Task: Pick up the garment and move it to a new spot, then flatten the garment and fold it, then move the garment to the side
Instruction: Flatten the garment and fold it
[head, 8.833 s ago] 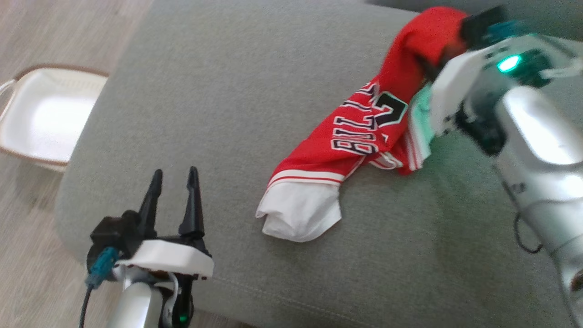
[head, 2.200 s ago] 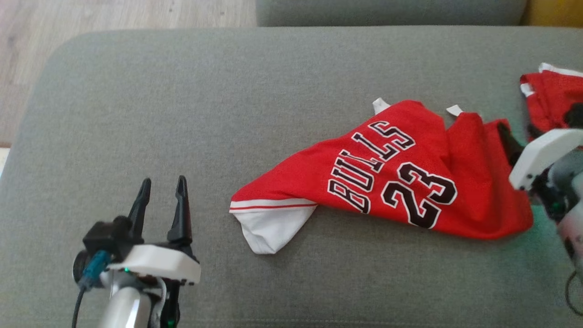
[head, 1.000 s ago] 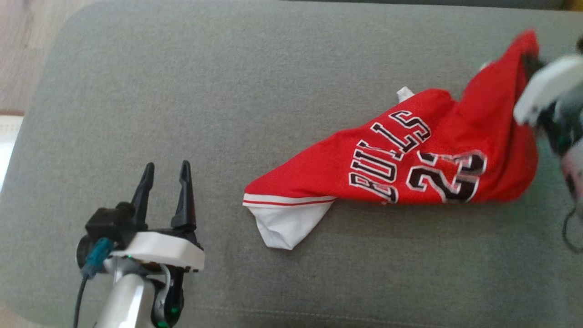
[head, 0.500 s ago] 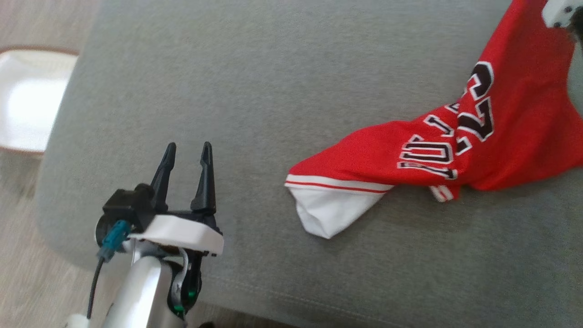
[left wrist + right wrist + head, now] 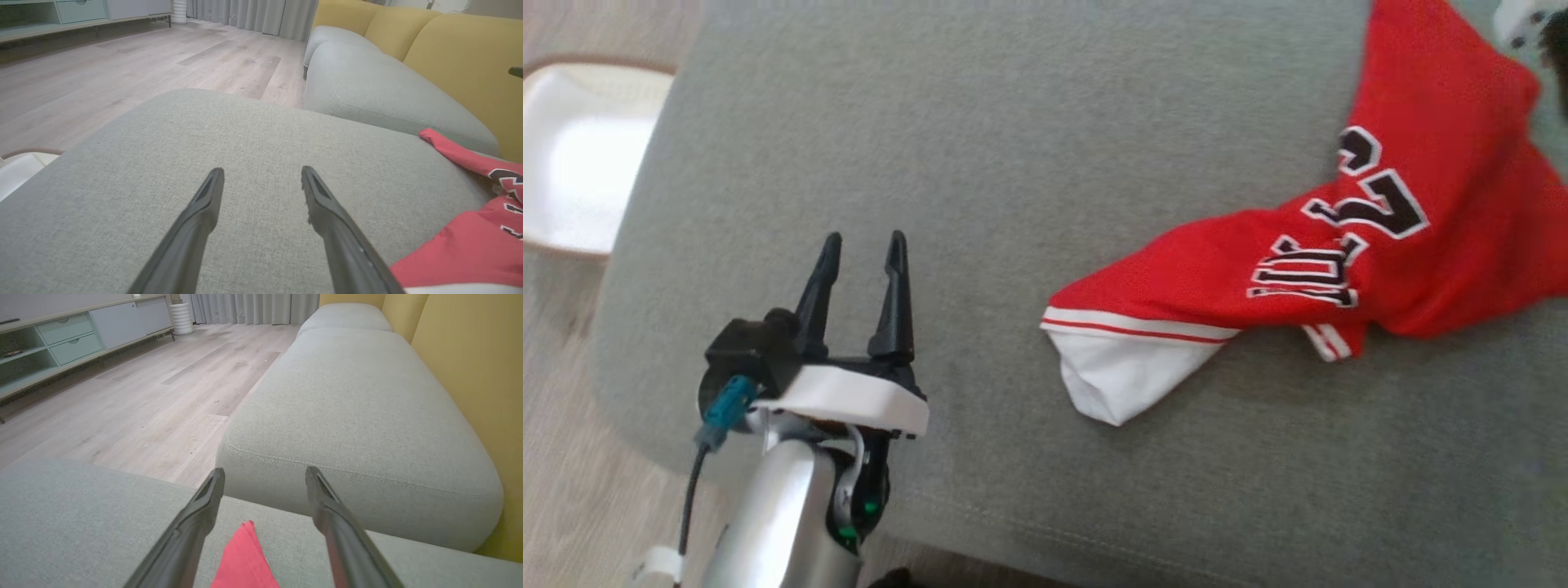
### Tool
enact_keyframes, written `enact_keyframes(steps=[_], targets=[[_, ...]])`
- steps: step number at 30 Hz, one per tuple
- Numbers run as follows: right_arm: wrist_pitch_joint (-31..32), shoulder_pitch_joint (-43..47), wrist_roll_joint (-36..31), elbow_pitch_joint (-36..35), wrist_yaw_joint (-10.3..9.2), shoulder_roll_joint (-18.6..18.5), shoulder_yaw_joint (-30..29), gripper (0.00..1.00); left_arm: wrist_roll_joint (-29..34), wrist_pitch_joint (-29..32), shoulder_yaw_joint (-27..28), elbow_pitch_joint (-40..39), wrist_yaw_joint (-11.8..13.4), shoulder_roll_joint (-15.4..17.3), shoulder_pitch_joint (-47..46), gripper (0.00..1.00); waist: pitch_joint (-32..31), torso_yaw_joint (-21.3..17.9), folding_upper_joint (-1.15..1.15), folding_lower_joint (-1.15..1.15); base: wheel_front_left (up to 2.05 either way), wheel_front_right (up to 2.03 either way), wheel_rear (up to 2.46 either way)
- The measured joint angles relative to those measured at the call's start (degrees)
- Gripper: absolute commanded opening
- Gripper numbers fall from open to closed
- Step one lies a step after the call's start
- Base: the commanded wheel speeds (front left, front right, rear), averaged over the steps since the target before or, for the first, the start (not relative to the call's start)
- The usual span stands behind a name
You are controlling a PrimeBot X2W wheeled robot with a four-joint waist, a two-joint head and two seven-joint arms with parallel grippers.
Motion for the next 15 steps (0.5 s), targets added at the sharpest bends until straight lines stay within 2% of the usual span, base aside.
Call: enact_keyframes(steps=[7,15], targets=[[0.97,8.84,3.48,-1.81,0.0,3.26,1.78,1.0,1.18,0.0,2.81,0.3,-0.15,-0.01,1.12,1.0,-4.08,-5.14,0.0,0.0,0.0,0.0,0.0],[3.13,18.66,9.58,-8.23,0.0,2.82,4.93,1.0,2.02,0.0,4.87,0.27,-0.6,0.86,3.74,1.0,-9.02,-12.09,0.0,0.0,0.0,0.0,0.0]])
